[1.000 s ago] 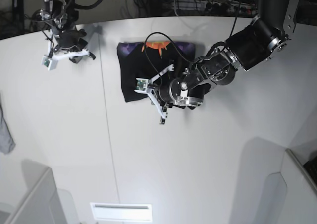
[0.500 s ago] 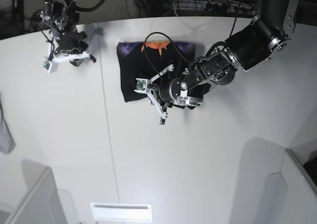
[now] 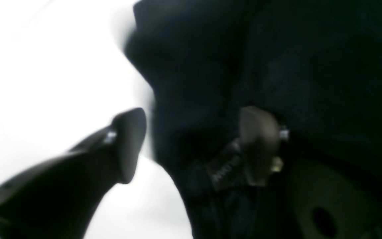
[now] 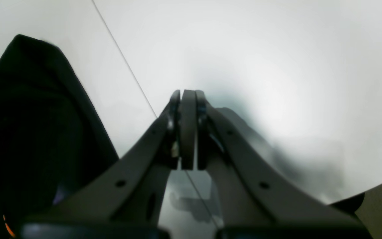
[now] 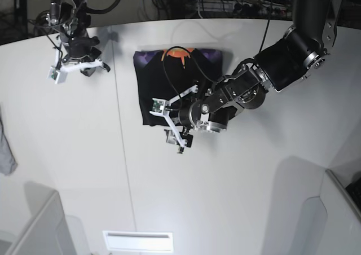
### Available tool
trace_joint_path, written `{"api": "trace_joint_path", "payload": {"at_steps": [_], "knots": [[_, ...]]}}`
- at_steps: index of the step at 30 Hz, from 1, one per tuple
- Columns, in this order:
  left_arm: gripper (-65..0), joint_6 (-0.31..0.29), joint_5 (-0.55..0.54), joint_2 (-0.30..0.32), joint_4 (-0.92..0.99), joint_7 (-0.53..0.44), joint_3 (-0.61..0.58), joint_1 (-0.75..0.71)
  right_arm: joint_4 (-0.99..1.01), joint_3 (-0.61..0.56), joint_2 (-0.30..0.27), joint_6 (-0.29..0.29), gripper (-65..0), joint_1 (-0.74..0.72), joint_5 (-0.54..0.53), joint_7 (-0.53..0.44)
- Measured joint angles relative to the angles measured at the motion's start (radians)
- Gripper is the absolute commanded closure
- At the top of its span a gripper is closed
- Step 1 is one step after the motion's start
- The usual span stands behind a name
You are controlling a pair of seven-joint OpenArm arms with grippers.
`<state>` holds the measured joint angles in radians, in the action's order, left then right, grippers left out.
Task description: Fold the T-shirt properly
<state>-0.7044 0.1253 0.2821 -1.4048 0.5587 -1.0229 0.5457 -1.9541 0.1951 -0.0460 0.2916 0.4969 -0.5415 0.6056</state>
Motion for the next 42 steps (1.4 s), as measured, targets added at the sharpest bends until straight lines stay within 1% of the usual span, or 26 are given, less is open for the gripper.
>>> {"api": "trace_joint_path", "payload": {"at_steps": [1,3,6,9,10,12,16,18,19,20,22,23,24,25,27,29,31,32,33,34,36,38,40,42], "knots": [[-51.8,0.000,-0.006,-0.003,0.000,-0.002,0.000,0.006,0.000,0.000,0.000,0.000,0.0,0.000,0.000,0.000],[-52.8,-0.001,-0.023,-0.005,-0.002,-0.002,-0.001,0.023,0.000,0.000,-0.001,0.000,0.0,0.000,0.000,0.000],[-52.7,-0.003,-0.019,-0.011,-0.008,0.007,-0.001,0.058,0.000,-0.001,0.000,0.000,0.0,0.000,0.000,0.000],[-52.7,0.000,-0.016,-0.013,-0.054,0.006,0.000,0.080,0.000,-0.001,-0.002,0.000,0.0,0.000,0.000,0.003],[-52.7,0.000,-0.020,-0.014,-0.076,0.015,0.000,0.083,0.000,-0.001,-0.003,0.000,0.0,0.000,0.000,0.003],[-52.7,-0.004,-0.022,-0.016,-0.112,0.068,0.014,0.079,0.000,-0.001,-0.004,0.000,0.0,0.000,0.000,0.004],[-52.3,-0.003,-0.024,-0.019,-0.214,0.136,0.151,0.060,0.000,-0.003,-0.010,-0.001,0.0,0.001,0.000,0.006],[-51.5,0.000,-0.022,-0.021,-0.295,0.165,0.252,0.039,-0.002,-0.002,-0.010,-0.002,0.0,0.006,0.000,0.003],[-48.1,0.000,-0.022,-0.024,-0.339,0.172,0.312,0.009,-0.009,0.001,-0.011,-0.002,0.0,0.012,0.000,0.004],[-42.1,0.000,-0.021,-0.024,-0.377,0.175,0.366,-0.029,-0.019,0.001,-0.021,-0.003,0.0,0.020,0.000,0.004],[-23.4,0.000,-0.018,-0.020,-0.444,0.183,0.486,-0.132,-0.040,-0.010,-0.072,-0.034,0.0,0.036,0.003,-0.013],[-12.3,-0.004,-0.018,-0.016,-0.470,0.185,0.547,-0.189,-0.042,-0.011,-0.092,-0.058,0.0,0.041,0.000,-0.042],[-0.7,-0.006,-0.012,-0.014,-0.489,0.185,0.605,-0.241,-0.042,-0.013,-0.104,-0.066,0.0,0.044,0.007,-0.068],[0.0,-0.008,-0.002,-0.018,-0.508,0.173,0.674,-0.291,-0.042,-0.012,-0.111,-0.077,0.0,0.051,0.006,-0.093],[0.0,0.000,0.000,-0.023,-0.540,0.098,0.798,-0.372,-0.042,-0.018,-0.127,-0.113,0.0,0.081,0.005,-0.128],[0.0,0.001,0.001,-0.016,-0.545,0.008,0.895,-0.453,-0.042,-0.027,-0.153,-0.125,0.0,0.107,0.019,-0.155],[0.0,0.000,0.003,-0.018,-0.541,-0.056,0.964,-0.552,-0.042,-0.046,-0.186,-0.125,0.0,0.132,0.083,-0.207],[0.0,-0.003,0.007,-0.015,-0.539,-0.100,1.001,-0.598,-0.043,-0.061,-0.207,-0.134,0.0,0.143,0.122,-0.239],[0.0,-0.006,-0.006,-0.012,-0.540,-0.166,1.035,-0.646,-0.043,-0.082,-0.222,-0.173,0.0,0.161,0.174,-0.283],[0.0,-0.002,-0.010,-0.008,-0.541,-0.222,1.069,-0.688,-0.043,-0.096,-0.227,-0.211,0.0,0.179,0.209,-0.319],[0.0,0.001,-0.004,-0.006,-0.543,-0.329,1.140,-0.768,-0.043,-0.114,-0.215,-0.282,0.0,0.230,0.306,-0.401],[0.0,0.002,-0.001,-0.005,-0.542,-0.413,1.191,-0.858,-0.043,-0.114,-0.201,-0.304,0.0,0.289,0.400,-0.492],[0.0,0.002,-0.002,-0.008,-0.542,-0.464,1.229,-0.940,-0.043,-0.107,-0.195,-0.330,0.0,0.321,0.465,-0.563],[0.0,-0.002,0.001,-0.015,-0.541,-0.494,1.258,-1.011,-0.043,-0.106,-0.196,-0.359,0.0,0.352,0.485,-0.630]]}}
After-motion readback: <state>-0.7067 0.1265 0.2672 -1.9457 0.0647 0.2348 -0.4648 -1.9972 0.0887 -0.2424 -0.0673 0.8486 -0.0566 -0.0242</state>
